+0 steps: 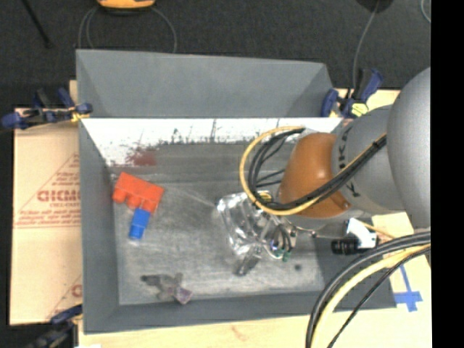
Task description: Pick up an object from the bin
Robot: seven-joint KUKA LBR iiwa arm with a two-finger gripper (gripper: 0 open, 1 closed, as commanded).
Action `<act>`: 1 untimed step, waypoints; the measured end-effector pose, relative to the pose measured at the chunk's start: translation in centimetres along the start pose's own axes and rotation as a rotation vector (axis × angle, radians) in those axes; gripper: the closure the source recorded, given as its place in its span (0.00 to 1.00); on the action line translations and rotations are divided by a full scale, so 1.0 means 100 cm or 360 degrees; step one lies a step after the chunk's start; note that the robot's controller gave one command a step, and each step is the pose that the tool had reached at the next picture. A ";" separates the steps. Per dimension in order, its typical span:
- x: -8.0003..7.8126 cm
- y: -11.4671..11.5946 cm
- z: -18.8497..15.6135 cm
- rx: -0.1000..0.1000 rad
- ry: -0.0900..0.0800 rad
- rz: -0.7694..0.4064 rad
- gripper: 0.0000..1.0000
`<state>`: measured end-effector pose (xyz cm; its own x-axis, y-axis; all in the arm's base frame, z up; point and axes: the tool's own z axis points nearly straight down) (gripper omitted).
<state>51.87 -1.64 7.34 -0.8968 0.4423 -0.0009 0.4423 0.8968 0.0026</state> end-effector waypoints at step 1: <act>0.008 0.008 -0.001 0.0002 -0.0014 0.0183 0.00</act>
Offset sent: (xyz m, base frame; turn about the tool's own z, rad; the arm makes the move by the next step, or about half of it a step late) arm -0.0071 0.0147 -0.0034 0.1152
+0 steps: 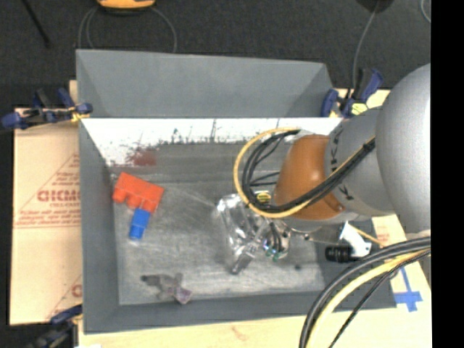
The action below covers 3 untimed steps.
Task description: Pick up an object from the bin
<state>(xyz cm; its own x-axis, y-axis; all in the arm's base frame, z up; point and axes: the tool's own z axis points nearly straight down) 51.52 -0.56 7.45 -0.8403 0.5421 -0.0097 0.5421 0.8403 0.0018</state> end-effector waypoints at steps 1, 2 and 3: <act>-0.001 0.002 -0.003 -0.0007 -0.0006 -0.0005 1.00; -0.002 0.002 -0.024 -0.0002 0.0011 -0.0015 1.00; -0.002 0.002 -0.030 0.0001 0.0015 -0.0023 1.00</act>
Offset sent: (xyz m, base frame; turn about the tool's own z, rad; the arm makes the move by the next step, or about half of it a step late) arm 0.0000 0.0000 0.0000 0.0000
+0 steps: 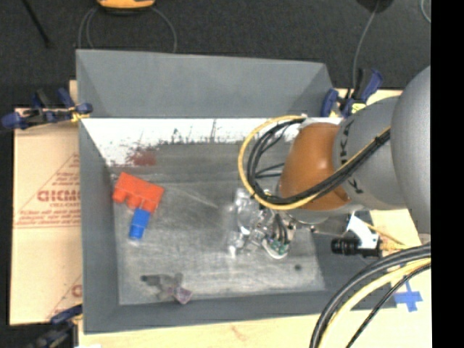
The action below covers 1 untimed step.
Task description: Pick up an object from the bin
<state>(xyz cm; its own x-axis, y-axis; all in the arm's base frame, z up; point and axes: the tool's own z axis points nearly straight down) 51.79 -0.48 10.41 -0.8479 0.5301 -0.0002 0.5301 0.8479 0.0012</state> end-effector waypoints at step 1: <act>0.000 0.000 -0.004 0.0000 -0.0002 -0.0006 1.00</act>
Offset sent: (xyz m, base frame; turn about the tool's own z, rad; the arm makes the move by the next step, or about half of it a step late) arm 0.0000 0.0000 0.0055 0.0000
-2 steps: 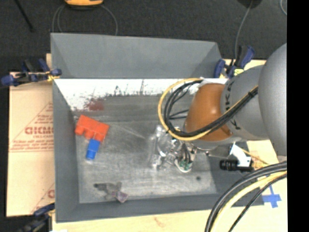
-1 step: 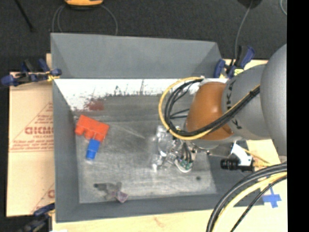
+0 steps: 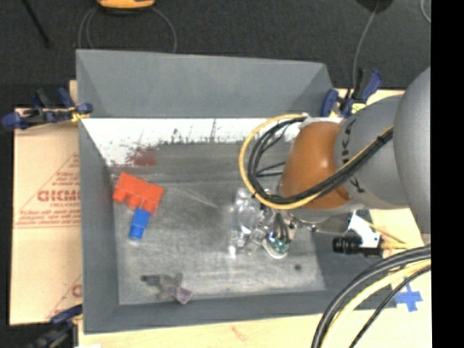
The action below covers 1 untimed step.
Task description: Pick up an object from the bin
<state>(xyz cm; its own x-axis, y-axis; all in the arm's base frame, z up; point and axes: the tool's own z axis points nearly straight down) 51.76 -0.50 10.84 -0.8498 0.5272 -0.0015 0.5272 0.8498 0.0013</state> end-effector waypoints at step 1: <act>-0.002 0.000 -0.084 -0.0003 -0.0006 -0.0009 1.00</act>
Offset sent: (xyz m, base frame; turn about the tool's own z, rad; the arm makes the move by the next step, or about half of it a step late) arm 0.0000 0.0000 0.0806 0.0000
